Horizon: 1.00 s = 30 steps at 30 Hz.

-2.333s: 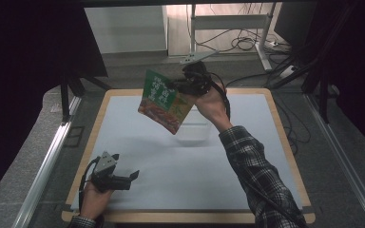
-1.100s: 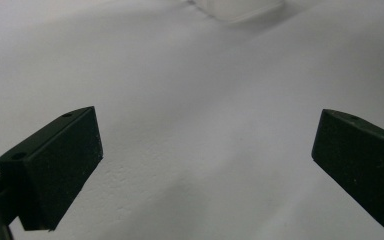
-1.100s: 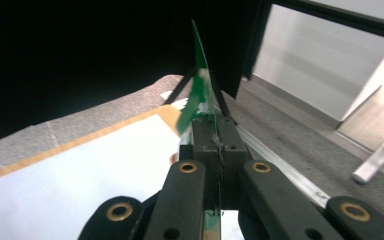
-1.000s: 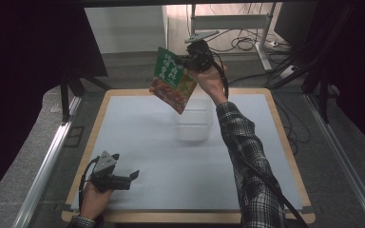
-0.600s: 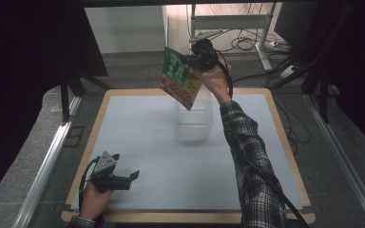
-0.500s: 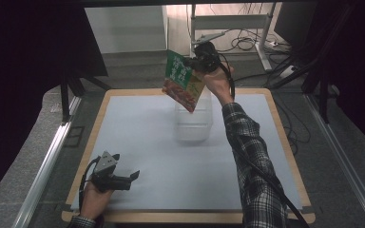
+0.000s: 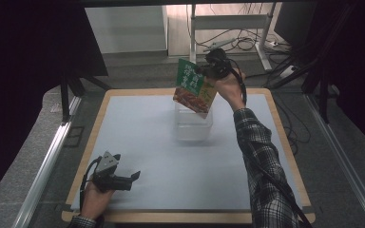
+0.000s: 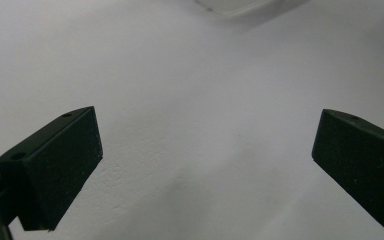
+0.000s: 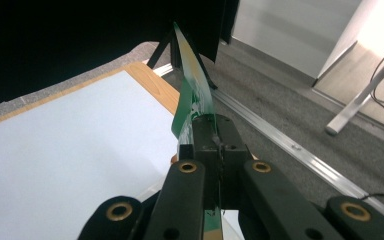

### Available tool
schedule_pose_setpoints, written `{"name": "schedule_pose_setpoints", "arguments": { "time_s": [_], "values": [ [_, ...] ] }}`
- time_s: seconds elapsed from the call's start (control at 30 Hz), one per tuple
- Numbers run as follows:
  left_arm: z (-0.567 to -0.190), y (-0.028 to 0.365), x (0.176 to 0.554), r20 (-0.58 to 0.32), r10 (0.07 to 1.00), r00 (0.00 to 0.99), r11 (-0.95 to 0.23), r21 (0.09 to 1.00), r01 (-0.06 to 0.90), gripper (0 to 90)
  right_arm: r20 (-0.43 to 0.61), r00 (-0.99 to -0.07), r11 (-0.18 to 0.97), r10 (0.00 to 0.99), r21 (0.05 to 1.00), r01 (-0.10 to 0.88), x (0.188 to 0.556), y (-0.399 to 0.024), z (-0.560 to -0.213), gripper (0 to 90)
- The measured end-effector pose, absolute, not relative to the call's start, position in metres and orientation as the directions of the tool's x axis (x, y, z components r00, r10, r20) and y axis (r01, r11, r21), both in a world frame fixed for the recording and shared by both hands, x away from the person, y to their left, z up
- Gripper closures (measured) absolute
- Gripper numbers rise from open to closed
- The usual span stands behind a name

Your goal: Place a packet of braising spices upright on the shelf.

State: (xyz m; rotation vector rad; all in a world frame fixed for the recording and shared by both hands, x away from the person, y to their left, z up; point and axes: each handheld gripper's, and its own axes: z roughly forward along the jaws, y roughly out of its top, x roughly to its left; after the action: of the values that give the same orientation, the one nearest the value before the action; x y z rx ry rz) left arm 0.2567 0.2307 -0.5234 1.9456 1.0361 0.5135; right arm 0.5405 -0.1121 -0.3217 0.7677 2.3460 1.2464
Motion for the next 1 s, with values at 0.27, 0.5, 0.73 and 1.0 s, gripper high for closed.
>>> {"name": "schedule_pose_setpoints", "arguments": {
  "time_s": [0.27, 0.5, 0.73, 1.0],
  "values": [
    [-0.524, 0.230, 0.257, -0.032, 0.818, 0.574, -0.298, 0.830, 0.471, 0.0, -0.040, -0.776, 0.471, 0.630, 0.814, 0.340, 0.546, -0.105, -0.337, 89.3],
    [-0.524, 0.230, 0.257, -0.028, 0.817, 0.576, -0.304, 0.828, 0.472, 0.0, -0.044, -0.789, 0.483, 0.613, 0.812, 0.329, 0.546, -0.093, -0.346, 89.2],
    [-0.523, 0.230, 0.257, -0.027, 0.820, 0.572, -0.300, 0.831, 0.469, 0.0, -0.027, -0.795, 0.463, 0.606, 0.824, 0.325, 0.544, -0.094, -0.346, 77.8],
    [-0.523, 0.229, 0.257, -0.024, 0.821, 0.570, -0.301, 0.830, 0.469, 0.0, -0.008, -0.786, 0.411, 0.618, 0.855, 0.314, 0.540, -0.103, -0.347, 58.3]
  ]
}}
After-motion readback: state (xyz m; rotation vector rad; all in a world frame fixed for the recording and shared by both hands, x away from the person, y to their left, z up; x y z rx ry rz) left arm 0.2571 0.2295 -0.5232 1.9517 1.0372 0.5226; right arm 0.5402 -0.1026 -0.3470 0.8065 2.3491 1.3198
